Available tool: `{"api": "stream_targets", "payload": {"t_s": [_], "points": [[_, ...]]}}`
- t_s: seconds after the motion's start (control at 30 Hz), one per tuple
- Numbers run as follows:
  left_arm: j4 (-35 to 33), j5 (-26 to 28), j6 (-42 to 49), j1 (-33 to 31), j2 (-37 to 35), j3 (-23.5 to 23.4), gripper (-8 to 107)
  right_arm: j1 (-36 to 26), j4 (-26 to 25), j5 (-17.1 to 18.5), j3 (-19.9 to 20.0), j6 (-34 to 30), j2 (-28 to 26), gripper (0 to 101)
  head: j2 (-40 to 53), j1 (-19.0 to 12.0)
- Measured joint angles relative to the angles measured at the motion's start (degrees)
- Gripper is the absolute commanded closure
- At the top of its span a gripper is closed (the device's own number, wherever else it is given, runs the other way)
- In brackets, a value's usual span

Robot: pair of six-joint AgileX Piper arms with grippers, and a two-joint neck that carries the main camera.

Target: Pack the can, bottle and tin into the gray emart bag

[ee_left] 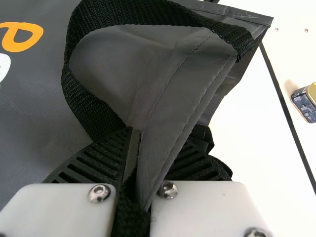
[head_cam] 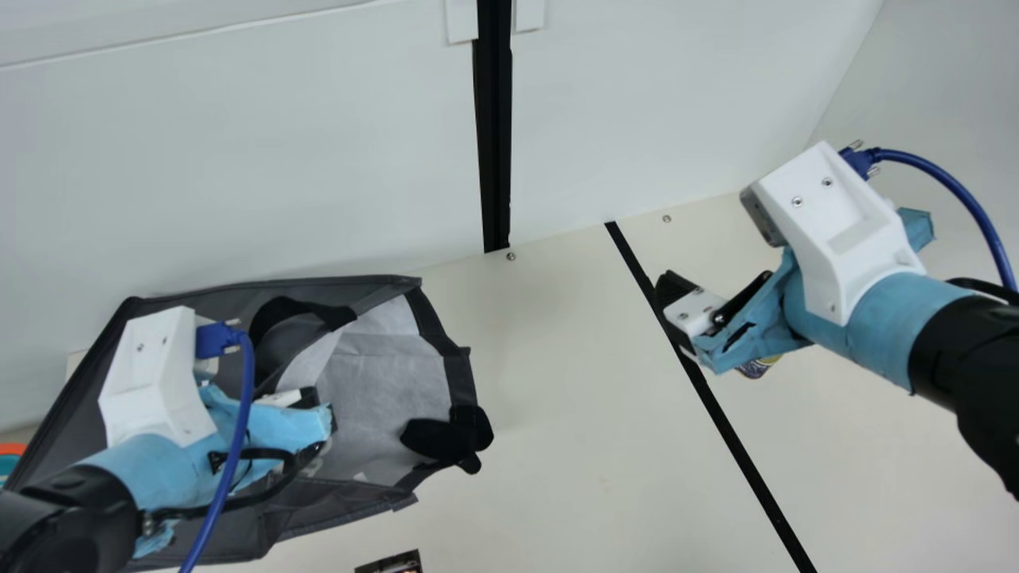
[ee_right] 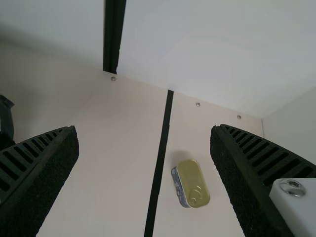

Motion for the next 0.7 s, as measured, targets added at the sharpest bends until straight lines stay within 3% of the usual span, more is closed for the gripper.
{"api": "stream_targets", "payload": {"t_s": [0.37, 0.7], "points": [[0.0, 0.0, 0.0, 0.0, 0.0, 0.0, 89, -1.4, -6.1, 6.1, -4.1, 7.0, 0.6, 10, 0.0, 0.0], [0.0, 0.0, 0.0, 0.0, 0.0, 0.0, 89, -4.1, -7.9, 10.9, -6.9, 8.0, 0.7, 10, 0.1, 0.0]]}}
